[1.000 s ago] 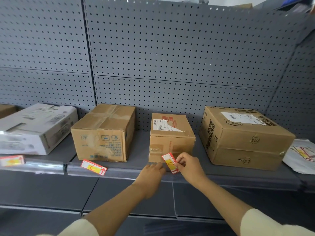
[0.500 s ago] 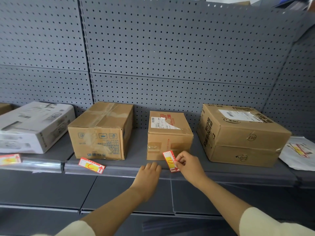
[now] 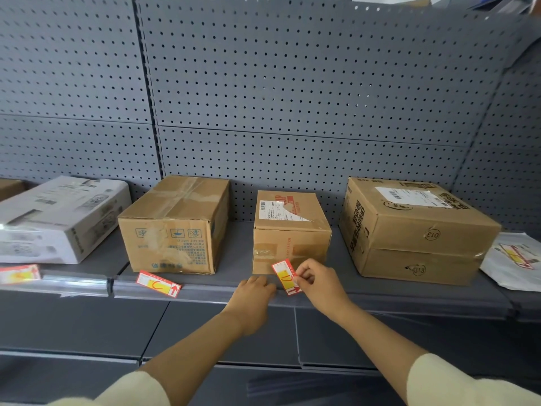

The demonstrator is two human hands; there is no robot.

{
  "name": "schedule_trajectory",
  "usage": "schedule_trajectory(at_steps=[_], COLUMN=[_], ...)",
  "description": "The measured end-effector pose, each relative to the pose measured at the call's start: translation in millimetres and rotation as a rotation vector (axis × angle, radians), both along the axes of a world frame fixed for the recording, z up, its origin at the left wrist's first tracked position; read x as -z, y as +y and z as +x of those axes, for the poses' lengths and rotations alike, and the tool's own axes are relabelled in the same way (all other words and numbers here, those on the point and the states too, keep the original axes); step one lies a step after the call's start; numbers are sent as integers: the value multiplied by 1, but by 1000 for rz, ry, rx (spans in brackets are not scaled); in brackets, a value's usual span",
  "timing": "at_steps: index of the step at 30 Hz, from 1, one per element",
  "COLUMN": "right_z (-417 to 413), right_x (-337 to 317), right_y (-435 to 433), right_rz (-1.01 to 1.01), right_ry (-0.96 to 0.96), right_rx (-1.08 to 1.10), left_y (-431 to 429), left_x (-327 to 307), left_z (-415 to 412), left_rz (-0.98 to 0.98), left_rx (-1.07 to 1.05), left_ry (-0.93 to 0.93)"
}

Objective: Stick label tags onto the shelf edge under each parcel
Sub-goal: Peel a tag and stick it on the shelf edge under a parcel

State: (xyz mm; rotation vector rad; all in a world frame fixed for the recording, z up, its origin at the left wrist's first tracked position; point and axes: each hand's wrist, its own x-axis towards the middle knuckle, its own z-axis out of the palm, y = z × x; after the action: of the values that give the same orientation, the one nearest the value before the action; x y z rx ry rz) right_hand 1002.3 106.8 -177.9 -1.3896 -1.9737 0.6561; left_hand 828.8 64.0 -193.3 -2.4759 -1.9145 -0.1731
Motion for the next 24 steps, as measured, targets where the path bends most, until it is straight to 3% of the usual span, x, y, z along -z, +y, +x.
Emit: schedule_trajectory(at_steps=[4,10,24], right_z=[-3,-5,6], right_x=[5,5,-18], right_y=[2,1,0], right_rz=[14,154,211], right_ry=[-84,-385,-442], right_rx=[-11,-29,-44], left_y=[-1,-4,16], left_x=[-2,-5,-41], left_z=[-5,-3,-2], left_rz=[-23,49,135], left_rx=[11,-19,-70], left_ry=[-54,8,8])
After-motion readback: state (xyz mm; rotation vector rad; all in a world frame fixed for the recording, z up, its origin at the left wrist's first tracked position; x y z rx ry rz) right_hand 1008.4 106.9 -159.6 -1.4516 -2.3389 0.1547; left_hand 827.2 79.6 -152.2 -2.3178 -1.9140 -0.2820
